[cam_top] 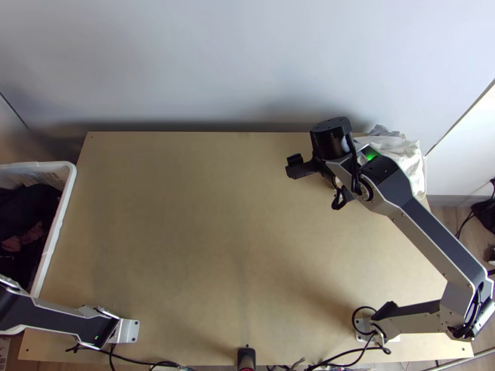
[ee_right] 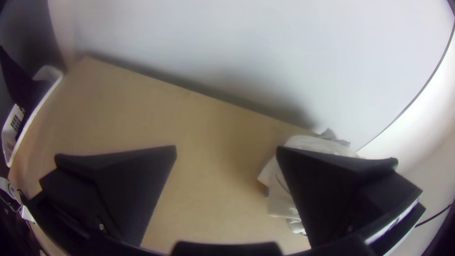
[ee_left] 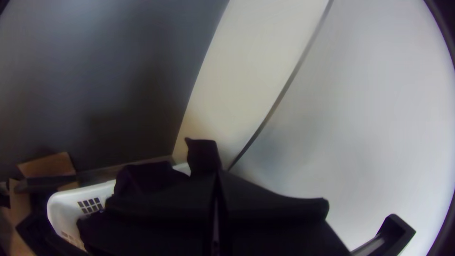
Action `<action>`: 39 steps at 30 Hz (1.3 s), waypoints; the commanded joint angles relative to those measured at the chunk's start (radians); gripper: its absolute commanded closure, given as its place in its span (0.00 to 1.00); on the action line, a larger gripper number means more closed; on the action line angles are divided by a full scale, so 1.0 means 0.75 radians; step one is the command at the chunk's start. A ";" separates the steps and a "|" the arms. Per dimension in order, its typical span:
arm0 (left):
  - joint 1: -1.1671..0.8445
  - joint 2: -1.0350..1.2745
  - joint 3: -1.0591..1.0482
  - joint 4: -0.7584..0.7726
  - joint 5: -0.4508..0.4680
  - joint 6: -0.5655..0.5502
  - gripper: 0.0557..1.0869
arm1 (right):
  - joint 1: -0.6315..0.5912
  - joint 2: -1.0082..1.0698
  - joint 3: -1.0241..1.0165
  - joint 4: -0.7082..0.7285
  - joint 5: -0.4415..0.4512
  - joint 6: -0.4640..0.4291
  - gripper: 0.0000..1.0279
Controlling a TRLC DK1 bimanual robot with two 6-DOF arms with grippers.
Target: Fold the t-shirt
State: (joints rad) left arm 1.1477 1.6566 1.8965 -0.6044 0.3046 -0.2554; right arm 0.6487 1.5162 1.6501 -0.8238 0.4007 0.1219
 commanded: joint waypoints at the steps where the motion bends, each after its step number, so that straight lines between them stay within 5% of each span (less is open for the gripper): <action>1: -0.021 -0.143 0.014 0.008 0.032 -0.052 0.97 | 0.000 -0.013 -0.012 0.004 0.000 0.007 0.05; 25: -0.082 -0.454 0.145 0.063 0.095 -0.097 0.97 | -0.004 -0.066 -0.050 0.033 0.002 0.003 0.05; 39: -0.692 -0.703 -0.113 -0.153 0.003 0.048 0.97 | -0.035 -0.148 -0.143 0.063 0.002 0.003 0.05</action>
State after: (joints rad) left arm 0.8566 1.2087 1.8988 -0.6605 0.3614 -0.2417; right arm 0.6327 1.4265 1.5677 -0.7868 0.4019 0.1257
